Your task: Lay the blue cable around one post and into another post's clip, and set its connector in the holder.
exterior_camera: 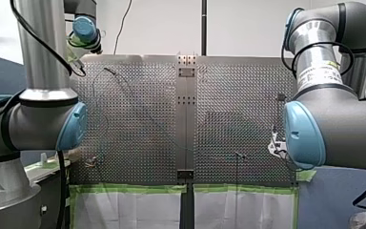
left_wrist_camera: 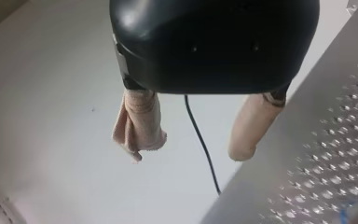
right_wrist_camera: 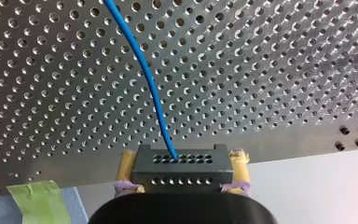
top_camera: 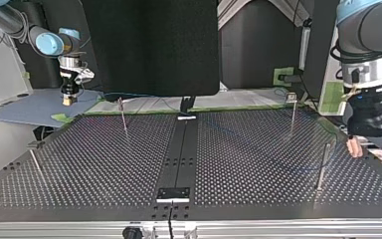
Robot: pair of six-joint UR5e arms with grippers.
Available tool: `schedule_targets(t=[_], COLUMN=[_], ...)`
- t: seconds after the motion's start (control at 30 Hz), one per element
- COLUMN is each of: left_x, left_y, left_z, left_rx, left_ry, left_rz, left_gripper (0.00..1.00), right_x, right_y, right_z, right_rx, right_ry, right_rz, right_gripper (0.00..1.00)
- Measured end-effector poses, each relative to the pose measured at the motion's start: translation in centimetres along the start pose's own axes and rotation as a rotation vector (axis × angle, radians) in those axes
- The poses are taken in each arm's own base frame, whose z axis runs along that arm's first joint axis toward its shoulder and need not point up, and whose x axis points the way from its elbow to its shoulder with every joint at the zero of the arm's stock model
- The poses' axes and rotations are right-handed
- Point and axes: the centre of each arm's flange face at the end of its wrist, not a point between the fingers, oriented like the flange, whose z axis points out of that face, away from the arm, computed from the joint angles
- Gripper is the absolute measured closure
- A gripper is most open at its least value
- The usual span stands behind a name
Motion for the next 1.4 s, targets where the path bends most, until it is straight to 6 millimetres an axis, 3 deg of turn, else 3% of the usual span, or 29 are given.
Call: schedule_targets(t=[0.43, 0.9, 1.4], left_x=[-2.2, 0.3, 1.4], left_y=[-3.7, -1.6, -2.5], left_z=[-1.3, -2.7, -2.7], left_rx=[-0.006, -0.127, -0.008], left_ry=[0.008, 0.124, 0.191], left_rz=[0.112, 0.264, 0.396], left_gripper=[0.00, 0.00, 0.00], right_x=[0.1, 0.1, 0.2], right_y=[-0.1, -0.1, 0.0], right_z=[0.1, 0.1, 0.2], right_rx=[0.002, 0.002, 0.004], right_ry=[0.008, 0.009, 0.018], right_rz=[0.011, 0.014, 0.018], right_gripper=[1.00, 1.00, 1.00])
